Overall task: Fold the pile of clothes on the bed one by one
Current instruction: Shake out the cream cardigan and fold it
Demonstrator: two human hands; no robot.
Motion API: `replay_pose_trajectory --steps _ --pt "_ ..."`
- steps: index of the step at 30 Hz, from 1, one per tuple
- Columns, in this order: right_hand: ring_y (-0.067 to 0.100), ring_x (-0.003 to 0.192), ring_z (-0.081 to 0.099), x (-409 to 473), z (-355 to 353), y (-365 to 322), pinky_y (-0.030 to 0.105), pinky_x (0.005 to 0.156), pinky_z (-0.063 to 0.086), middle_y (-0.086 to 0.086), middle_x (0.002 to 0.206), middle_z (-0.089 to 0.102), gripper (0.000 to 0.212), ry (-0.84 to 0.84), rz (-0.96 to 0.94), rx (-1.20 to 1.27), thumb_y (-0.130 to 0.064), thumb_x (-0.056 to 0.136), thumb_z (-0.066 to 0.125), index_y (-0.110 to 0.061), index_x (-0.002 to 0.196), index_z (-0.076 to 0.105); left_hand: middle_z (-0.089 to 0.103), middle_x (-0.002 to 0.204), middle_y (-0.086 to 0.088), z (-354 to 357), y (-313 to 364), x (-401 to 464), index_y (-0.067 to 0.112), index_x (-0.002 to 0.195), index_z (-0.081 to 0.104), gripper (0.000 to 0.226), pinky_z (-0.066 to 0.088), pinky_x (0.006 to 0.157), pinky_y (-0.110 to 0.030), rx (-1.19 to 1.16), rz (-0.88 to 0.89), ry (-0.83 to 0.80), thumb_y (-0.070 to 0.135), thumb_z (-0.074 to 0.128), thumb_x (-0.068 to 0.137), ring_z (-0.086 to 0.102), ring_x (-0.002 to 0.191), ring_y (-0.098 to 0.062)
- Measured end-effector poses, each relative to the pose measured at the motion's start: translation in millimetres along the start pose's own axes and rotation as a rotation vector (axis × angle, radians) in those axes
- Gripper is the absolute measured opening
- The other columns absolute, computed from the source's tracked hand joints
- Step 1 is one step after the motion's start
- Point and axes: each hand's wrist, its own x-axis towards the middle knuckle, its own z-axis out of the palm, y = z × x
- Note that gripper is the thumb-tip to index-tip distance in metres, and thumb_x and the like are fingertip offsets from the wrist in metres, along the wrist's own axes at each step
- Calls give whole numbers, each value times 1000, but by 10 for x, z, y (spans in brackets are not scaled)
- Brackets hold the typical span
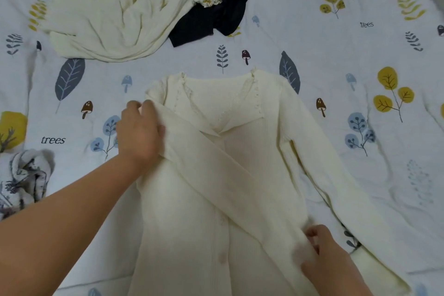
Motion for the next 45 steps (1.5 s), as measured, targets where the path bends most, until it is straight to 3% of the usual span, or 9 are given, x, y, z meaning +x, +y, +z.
replay_pose_trajectory --steps 4,10,13,17,23,30,35,40,45 --pt "17 101 56 131 98 134 22 79 40 -3 113 58 27 14 22 -200 -16 93 43 -32 114 40 53 131 -17 93 134 -73 11 127 56 37 35 85 -44 140 436 -35 17 52 91 49 114 -37" --pt "24 93 59 152 81 331 22 71 41 9 100 63 31 -100 -82 100 1 86 56 -13 114 58 58 115 -20 76 175 60 4 115 60 30 35 86 -46 178 360 -157 9 55 86 51 107 -36" --pt "40 76 63 108 166 356 42 58 51 20 86 63 47 392 -89 -241 -10 59 77 -1 104 66 52 127 -29 103 352 -129 -1 123 56 47 40 90 -56 135 365 -61 25 45 85 52 113 -46" --pt "21 118 50 93 250 250 36 90 42 1 133 48 62 323 -83 -526 -49 79 61 -33 135 42 -1 158 -8 315 425 -433 19 150 2 71 5 112 -55 278 337 -416 56 6 90 1 145 -30" --pt "41 104 50 398 -322 489 48 82 40 23 111 57 38 651 -81 -156 -17 79 70 -5 115 62 -10 158 -8 337 581 -475 17 149 -6 66 0 113 -55 298 267 -458 49 17 96 -7 145 -28" --pt "31 119 42 564 -779 608 42 95 35 9 131 47 44 261 211 -232 -27 90 45 -23 133 44 18 153 -11 164 974 -653 17 139 28 49 12 112 -49 80 368 -431 31 40 93 19 140 -24" --pt "19 67 50 392 -1074 448 30 56 39 2 74 57 14 324 -10 -187 -22 85 55 -17 75 45 35 145 -2 43 1283 -743 19 136 40 43 20 109 -37 -154 336 -470 25 45 93 35 132 -22" --pt "13 62 50 -215 -1160 -159 23 48 30 -2 65 56 13 529 -271 -31 -24 77 60 -23 77 47 65 103 1 -295 1608 -808 17 102 64 20 44 86 -28 -809 60 -618 25 47 95 60 99 -17" --pt "21 68 50 -591 -718 -850 29 59 31 -9 65 43 17 487 -539 -103 -25 85 52 -30 87 36 66 79 -3 -620 1565 -757 13 96 63 64 55 60 -31 -1471 -265 -1200 69 49 69 66 70 -18"
